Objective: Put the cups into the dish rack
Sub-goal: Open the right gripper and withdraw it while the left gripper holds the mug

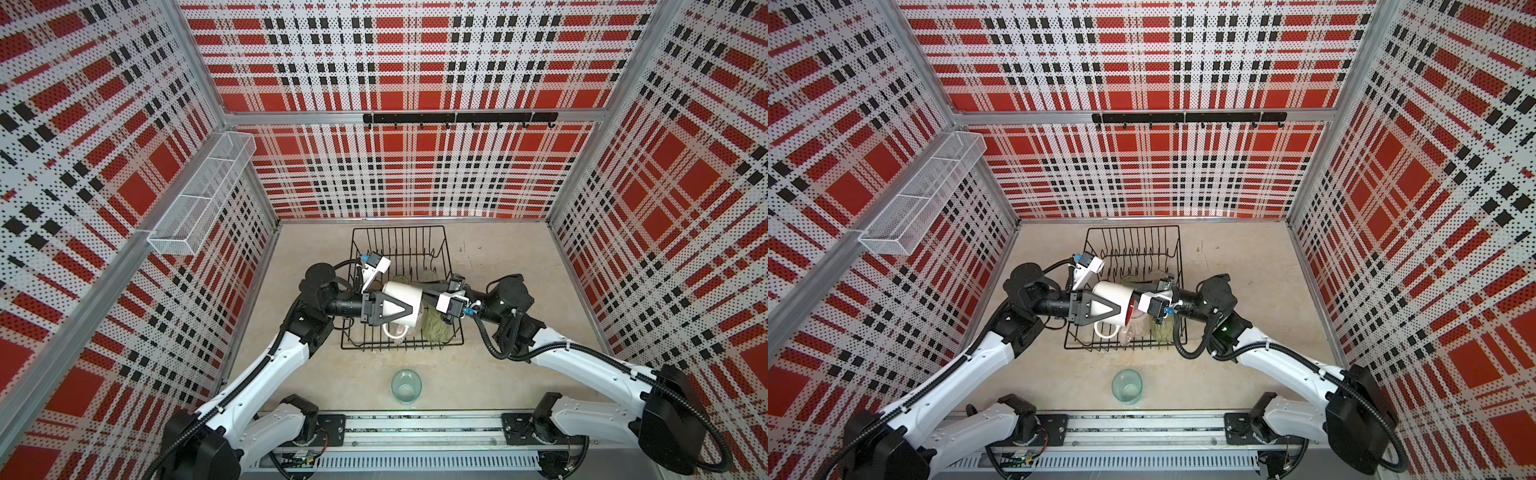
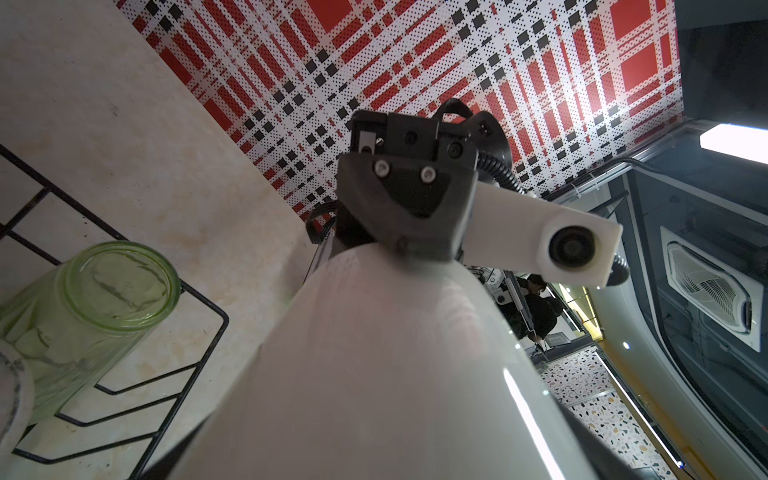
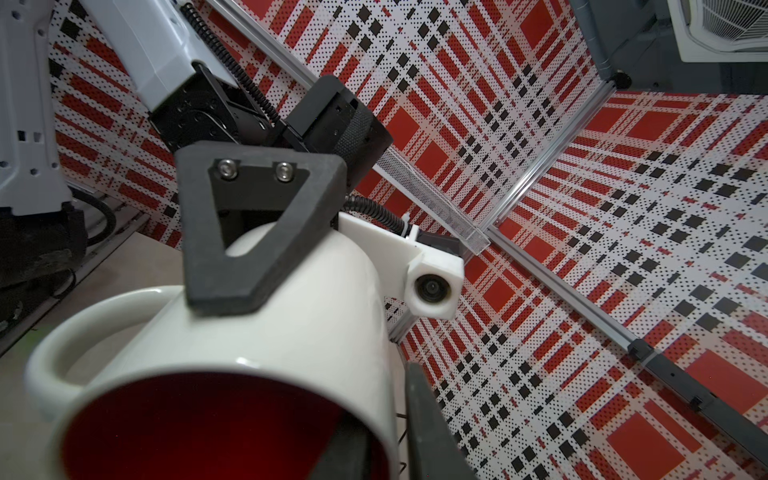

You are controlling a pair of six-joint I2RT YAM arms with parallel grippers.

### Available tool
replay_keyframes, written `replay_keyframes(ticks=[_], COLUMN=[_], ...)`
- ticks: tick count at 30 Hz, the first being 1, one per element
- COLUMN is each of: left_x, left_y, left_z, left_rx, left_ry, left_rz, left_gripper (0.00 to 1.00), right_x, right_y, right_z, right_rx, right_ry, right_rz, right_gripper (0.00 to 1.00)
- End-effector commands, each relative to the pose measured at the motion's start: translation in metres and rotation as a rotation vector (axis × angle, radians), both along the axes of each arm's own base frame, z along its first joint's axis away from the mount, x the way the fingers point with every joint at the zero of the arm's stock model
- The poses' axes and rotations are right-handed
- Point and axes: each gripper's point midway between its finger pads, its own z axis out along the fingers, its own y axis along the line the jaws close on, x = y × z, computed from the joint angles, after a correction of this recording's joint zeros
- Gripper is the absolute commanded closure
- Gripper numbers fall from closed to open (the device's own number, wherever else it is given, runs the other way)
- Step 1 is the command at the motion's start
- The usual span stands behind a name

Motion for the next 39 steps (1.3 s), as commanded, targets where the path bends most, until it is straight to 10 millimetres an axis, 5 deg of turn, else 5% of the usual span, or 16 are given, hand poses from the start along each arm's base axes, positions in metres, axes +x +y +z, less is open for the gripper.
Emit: replay_keyframes(ticks=[1, 9, 18, 29, 36, 39], left_x=[0.001, 0.024, 0.056, 0.068, 0.071, 0.074], left_y=[0.004, 0.014, 0.033, 0.052, 0.058, 0.061], left_z=[-0.002, -0.024, -0.071, -0.127, -0.154, -0.150], left_rx=[0.001, 0.120, 0.359, 0.719, 0.857, 0.866], left_ry=[-0.032, -0.068, -0.056, -0.042, -0.032, -0.041], left_rz=[0.004, 0.112, 0.295, 0.467, 0.505, 0.524], left_gripper=[0.26, 0.28, 0.29, 0.31, 0.34, 0.35], right_x=[0.001, 0.013, 0.066, 0.155, 0.163, 0.158], right_y=[-0.009, -0.020, -0.077, -0.234, -0.343, -0.366], right_z=[0.029, 0.020, -0.004, -0.024, -0.048, -0.053], right_rx=[0.075, 0.097, 0.217, 0.609, 0.870, 0.918], right_ry=[-0.072, -0.038, 0.120, 0.460, 0.588, 0.593], right_rz=[-0.048, -0.133, -0.391, -0.911, -1.213, -1.254], right_gripper=[0.67, 0.32, 0.24, 0.15, 0.14, 0.15])
